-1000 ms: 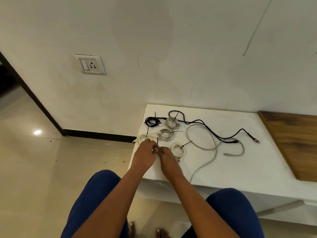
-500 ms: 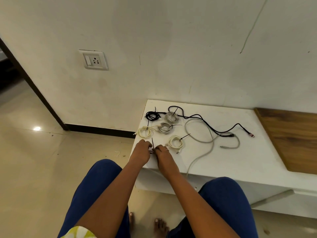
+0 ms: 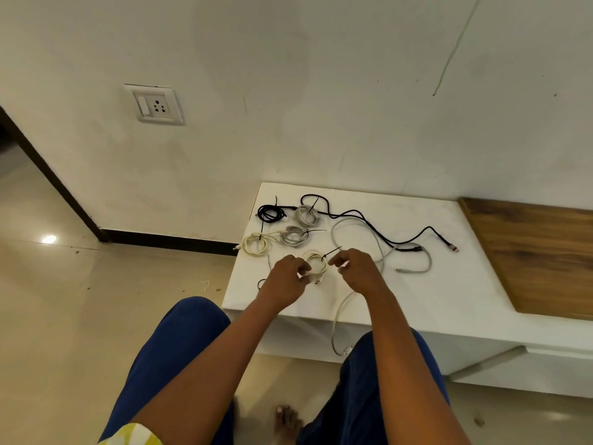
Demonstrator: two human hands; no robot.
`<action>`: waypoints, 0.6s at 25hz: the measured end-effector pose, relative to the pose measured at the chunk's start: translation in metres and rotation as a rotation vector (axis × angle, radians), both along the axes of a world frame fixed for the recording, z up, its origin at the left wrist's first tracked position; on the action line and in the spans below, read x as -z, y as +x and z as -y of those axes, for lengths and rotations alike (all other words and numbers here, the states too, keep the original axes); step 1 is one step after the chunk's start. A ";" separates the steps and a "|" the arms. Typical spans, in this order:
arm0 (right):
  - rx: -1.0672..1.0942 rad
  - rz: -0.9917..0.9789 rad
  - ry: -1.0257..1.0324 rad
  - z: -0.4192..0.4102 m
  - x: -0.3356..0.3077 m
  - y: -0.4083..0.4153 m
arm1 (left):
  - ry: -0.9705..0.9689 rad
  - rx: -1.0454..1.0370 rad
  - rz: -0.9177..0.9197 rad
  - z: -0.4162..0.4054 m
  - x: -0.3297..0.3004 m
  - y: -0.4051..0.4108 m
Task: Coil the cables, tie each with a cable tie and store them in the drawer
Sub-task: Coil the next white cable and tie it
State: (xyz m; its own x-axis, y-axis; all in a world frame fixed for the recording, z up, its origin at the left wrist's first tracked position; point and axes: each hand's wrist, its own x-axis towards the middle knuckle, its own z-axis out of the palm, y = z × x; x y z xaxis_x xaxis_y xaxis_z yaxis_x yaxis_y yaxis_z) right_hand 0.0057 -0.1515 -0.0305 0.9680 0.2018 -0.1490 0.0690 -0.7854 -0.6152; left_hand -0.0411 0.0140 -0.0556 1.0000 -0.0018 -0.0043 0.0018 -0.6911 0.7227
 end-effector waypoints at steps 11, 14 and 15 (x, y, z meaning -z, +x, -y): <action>0.044 0.033 -0.404 0.027 0.003 -0.003 | -0.148 0.077 -0.228 0.072 0.016 0.000; 0.268 0.291 -0.303 0.031 -0.006 0.001 | -0.301 0.024 -0.258 0.072 0.008 0.001; 0.357 0.373 -0.287 0.032 -0.008 0.002 | -0.348 0.031 -0.262 0.070 0.004 0.001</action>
State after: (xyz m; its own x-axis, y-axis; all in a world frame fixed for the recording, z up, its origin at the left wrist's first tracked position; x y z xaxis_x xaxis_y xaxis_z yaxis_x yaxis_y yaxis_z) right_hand 0.0080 -0.1838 -0.0221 0.9661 -0.1439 0.2144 -0.0591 -0.9314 -0.3591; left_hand -0.0398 -0.0559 -0.0600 0.9647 -0.0781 -0.2515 0.1990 -0.4091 0.8905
